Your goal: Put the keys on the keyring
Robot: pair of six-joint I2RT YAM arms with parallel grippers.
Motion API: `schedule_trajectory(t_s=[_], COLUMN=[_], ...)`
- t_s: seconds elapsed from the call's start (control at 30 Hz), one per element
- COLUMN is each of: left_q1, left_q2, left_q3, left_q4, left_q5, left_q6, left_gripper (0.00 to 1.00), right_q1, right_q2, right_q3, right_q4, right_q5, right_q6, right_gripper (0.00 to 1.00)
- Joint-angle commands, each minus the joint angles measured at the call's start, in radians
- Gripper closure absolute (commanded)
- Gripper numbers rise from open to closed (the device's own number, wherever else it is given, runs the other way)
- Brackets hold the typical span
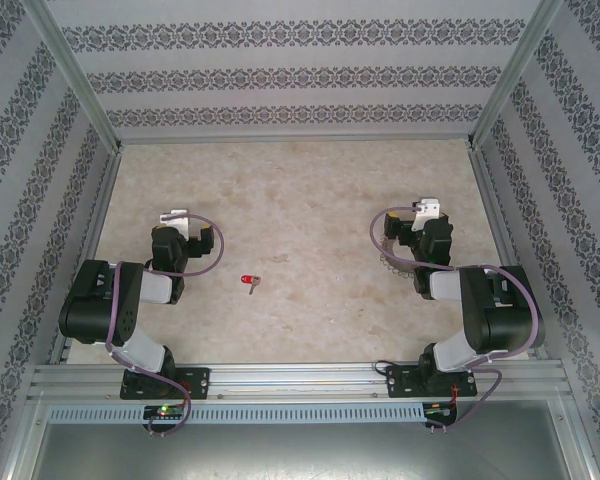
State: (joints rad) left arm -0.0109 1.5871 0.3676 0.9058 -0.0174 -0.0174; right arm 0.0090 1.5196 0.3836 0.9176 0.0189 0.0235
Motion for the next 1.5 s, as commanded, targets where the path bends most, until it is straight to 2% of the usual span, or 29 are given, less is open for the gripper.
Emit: schedule_trajectory(t_s=[0.0,0.1,0.2,0.3,0.43,0.5,0.6,0.77,0.83,0.97,1.07,1.2,1.37,1.47], left_q1=[0.011,0.011,0.011,0.01,-0.002,-0.014,-0.044,-0.119,-0.196,-0.388,-0.465,-0.515,-0.526,-0.527], left_q2=[-0.002,-0.011,-0.057,-0.131,-0.246,-0.316,-0.412,-0.492,-0.498,-0.46,-0.433,-0.403,-0.42,-0.43], left_q3=[0.024,0.021,0.019,0.052,0.135,0.174,0.237,0.311,0.333,0.375,0.363,0.335,0.304,0.303], left_q4=[0.021,0.02,-0.016,-0.147,-0.384,-0.497,-0.659,-0.797,-0.826,-0.86,-0.814,-0.76,-0.737,-0.749], left_q5=[0.017,0.022,0.017,0.01,-0.061,-0.067,0.008,0.336,0.394,0.41,0.425,0.451,0.45,0.448], left_q6=[0.017,0.017,0.016,0.02,-0.016,-0.066,-0.176,-0.383,-0.408,-0.385,-0.394,-0.402,-0.394,-0.382], left_gripper=[0.0,0.0,0.0,0.0,0.0,0.0,0.0,0.0,0.0,0.0,0.0,0.0,0.0,0.0], right_q1=[0.007,0.006,0.009,0.03,0.036,0.035,0.033,0.029,0.03,0.037,0.05,0.08,0.151,0.159], right_q2=[0.005,-0.047,-0.158,-0.273,-0.452,-0.504,-0.536,-0.462,-0.412,-0.25,-0.151,-0.039,0.083,0.153], right_q3=[-0.015,-0.023,-0.019,-0.022,0.088,0.173,0.263,0.427,0.467,0.569,0.603,0.645,0.723,0.775], right_q4=[0.038,0.009,-0.095,-0.167,-0.583,-0.801,-1.033,-1.351,-1.438,-1.59,-1.611,-1.619,-1.65,-1.67], right_q5=[0.046,0.058,0.058,0.091,0.183,0.18,0.145,-0.057,-0.147,-0.206,-0.18,-0.136,-0.067,-0.032], right_q6=[0.02,0.028,0.019,0.017,0.172,0.203,0.209,0.155,0.125,0.047,0.031,0.02,-0.003,-0.02], right_gripper=[0.02,0.02,0.02,0.02,0.02,0.02,0.02,0.02,0.02,0.02,0.05,0.14,0.31,0.42])
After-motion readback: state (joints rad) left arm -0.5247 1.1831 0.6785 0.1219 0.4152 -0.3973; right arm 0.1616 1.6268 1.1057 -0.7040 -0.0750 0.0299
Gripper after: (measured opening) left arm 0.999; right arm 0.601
